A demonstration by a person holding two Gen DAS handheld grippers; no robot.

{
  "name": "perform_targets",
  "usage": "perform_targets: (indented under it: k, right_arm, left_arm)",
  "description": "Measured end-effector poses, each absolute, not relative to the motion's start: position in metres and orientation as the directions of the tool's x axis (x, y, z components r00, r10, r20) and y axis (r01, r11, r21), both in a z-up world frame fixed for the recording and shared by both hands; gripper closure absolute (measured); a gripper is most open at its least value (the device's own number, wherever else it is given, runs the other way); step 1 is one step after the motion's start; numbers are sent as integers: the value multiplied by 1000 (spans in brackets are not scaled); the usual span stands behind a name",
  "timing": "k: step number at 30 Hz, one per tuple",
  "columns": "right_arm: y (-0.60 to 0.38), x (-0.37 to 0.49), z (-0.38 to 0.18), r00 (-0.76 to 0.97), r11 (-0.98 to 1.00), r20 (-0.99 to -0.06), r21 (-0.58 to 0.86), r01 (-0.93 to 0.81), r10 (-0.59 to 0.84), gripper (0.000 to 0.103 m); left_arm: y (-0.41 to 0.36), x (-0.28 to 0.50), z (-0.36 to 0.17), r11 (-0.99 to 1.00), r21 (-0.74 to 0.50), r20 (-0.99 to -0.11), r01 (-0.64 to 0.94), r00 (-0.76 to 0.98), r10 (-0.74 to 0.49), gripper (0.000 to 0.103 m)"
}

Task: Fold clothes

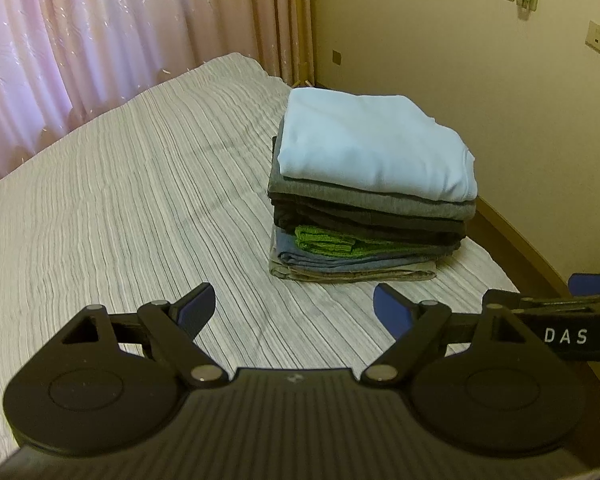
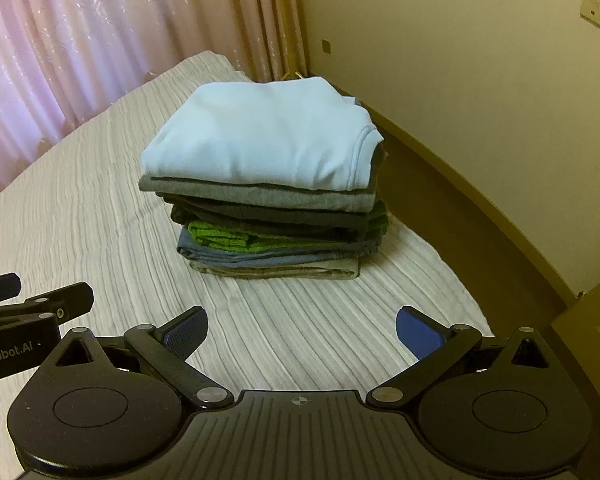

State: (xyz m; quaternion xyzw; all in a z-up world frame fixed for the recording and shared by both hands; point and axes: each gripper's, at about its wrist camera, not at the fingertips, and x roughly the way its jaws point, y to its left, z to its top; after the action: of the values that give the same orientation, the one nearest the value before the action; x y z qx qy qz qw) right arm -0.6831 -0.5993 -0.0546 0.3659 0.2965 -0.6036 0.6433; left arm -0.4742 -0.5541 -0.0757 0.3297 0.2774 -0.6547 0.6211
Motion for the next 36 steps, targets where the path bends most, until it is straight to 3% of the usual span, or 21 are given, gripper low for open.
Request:
perform_targets:
  k: [36]
  right_arm:
    - [-627,-681,-90,78,-23,-870,102,995,-487,0]
  left_arm:
    - [-584,-472,-117,-81,54,-822,995,-2,-569,19]
